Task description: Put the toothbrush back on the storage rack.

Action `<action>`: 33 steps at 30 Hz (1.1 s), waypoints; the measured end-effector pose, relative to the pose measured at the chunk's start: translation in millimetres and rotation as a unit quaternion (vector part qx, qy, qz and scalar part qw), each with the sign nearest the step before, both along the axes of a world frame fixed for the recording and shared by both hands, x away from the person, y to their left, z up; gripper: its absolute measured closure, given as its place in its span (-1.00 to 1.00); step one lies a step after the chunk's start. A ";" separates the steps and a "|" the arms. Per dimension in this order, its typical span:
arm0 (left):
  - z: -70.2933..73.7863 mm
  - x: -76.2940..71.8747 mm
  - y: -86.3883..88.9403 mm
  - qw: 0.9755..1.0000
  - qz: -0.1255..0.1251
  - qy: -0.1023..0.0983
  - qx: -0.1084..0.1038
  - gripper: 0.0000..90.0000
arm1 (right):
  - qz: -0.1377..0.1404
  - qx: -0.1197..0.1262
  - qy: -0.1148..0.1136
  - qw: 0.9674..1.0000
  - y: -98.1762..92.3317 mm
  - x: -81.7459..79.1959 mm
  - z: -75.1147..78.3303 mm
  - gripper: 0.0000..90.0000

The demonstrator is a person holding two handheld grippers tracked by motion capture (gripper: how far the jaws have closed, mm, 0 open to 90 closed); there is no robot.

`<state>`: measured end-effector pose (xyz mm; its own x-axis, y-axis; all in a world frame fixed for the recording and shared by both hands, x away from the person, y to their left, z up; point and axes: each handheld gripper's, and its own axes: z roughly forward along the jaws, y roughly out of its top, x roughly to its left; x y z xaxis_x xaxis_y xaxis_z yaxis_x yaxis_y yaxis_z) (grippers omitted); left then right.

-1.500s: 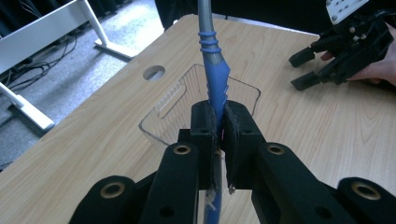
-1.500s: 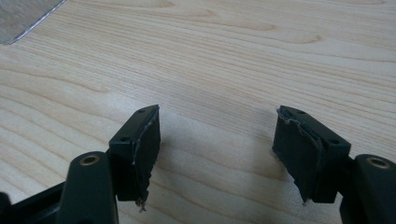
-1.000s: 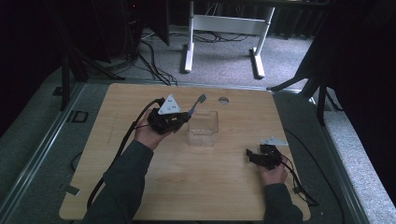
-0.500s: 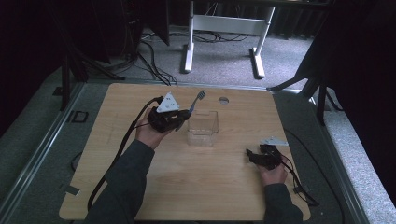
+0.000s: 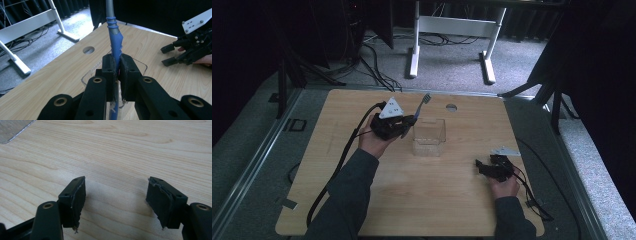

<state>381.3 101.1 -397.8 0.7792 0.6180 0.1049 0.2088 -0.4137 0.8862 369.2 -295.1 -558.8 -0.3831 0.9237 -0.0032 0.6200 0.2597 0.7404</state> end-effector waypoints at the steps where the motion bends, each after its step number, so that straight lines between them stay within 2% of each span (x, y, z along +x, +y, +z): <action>1: -0.4 0.4 0.1 1.000 0.000 0.001 -0.001 0.85 | 0.000 0.000 0.000 1.000 0.0 0.0 0.0 -0.30; 33: -3.5 8.8 -5.6 1.000 0.015 0.009 -0.023 0.85 | 0.001 0.000 0.000 1.000 0.3 0.1 0.0 -0.30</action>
